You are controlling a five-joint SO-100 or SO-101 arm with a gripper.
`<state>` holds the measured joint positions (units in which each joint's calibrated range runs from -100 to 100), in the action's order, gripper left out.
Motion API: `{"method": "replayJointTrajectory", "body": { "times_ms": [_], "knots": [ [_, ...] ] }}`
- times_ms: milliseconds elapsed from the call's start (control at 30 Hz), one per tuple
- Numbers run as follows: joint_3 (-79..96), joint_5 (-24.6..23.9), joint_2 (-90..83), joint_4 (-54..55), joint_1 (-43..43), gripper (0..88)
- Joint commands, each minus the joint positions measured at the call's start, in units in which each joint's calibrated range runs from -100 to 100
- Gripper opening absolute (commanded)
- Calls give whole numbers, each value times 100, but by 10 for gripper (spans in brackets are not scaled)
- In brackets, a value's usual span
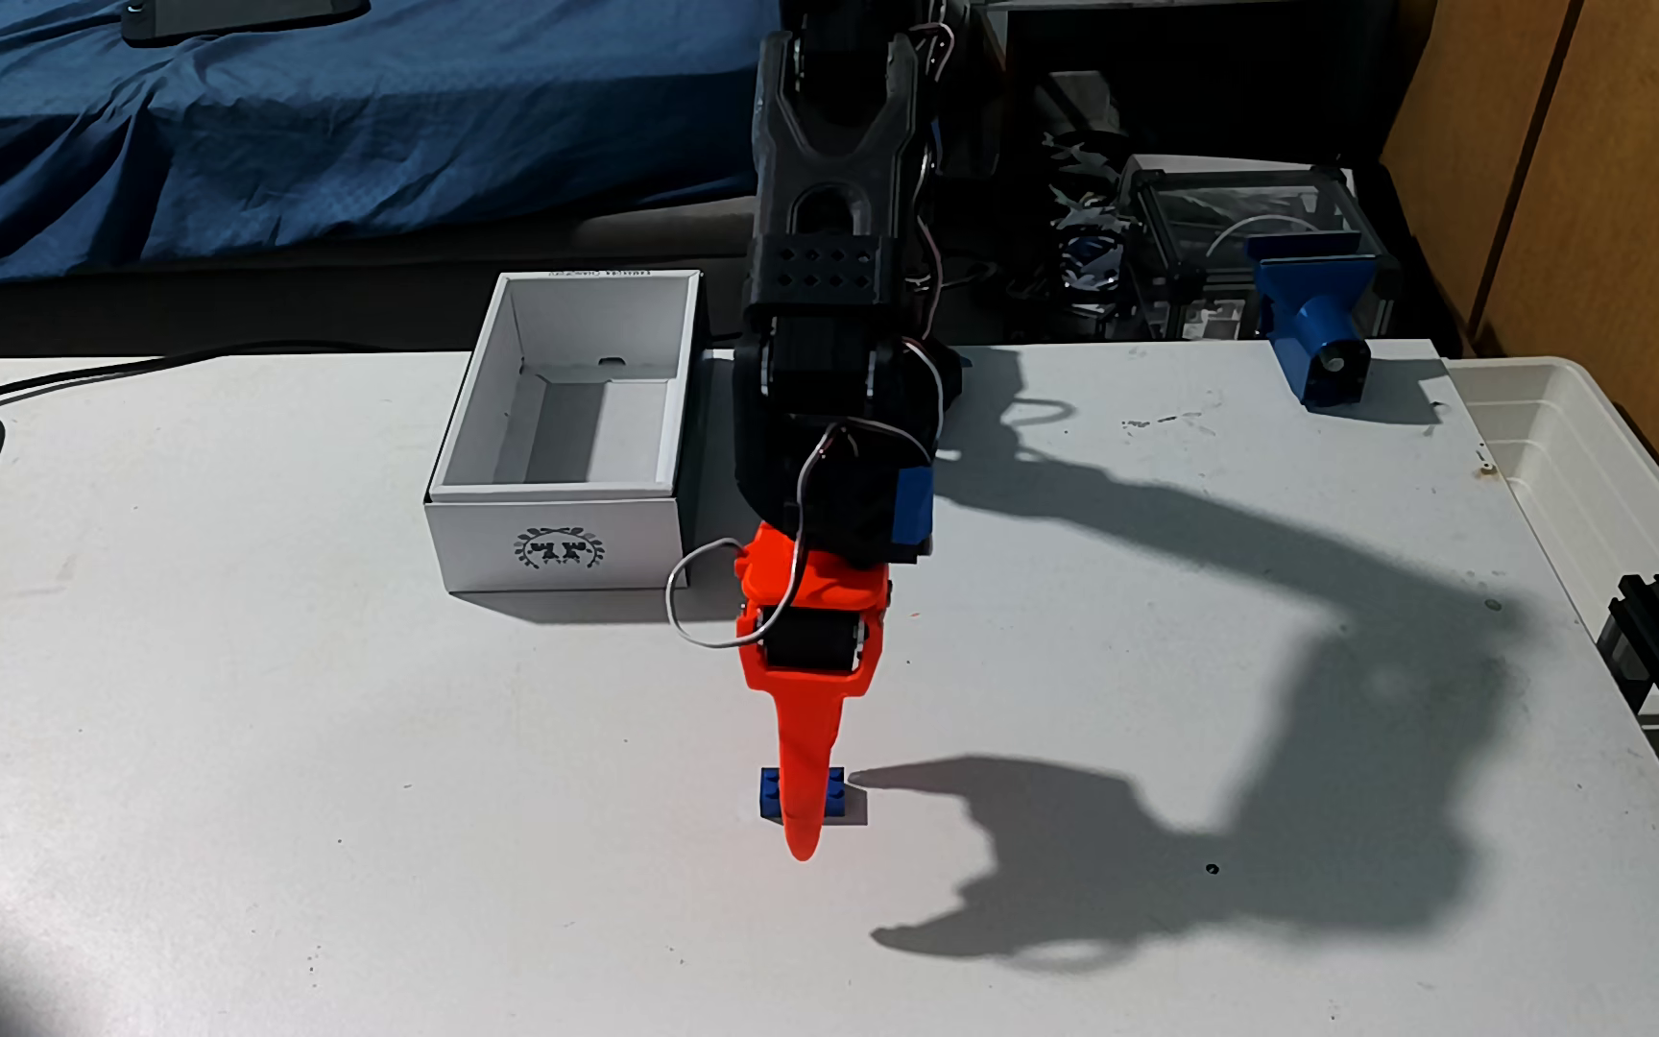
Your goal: Grab the blue brick and place in box
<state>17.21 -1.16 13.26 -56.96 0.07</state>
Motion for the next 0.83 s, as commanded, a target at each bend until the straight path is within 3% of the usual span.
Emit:
{"method": "replayJointTrajectory", "body": {
  "times_ms": [0, 800],
  "knots": [
    [54, 55, -45, -30, 30, 331],
    [-292, 61, -28, -857, -327, 330]
  ]
}}
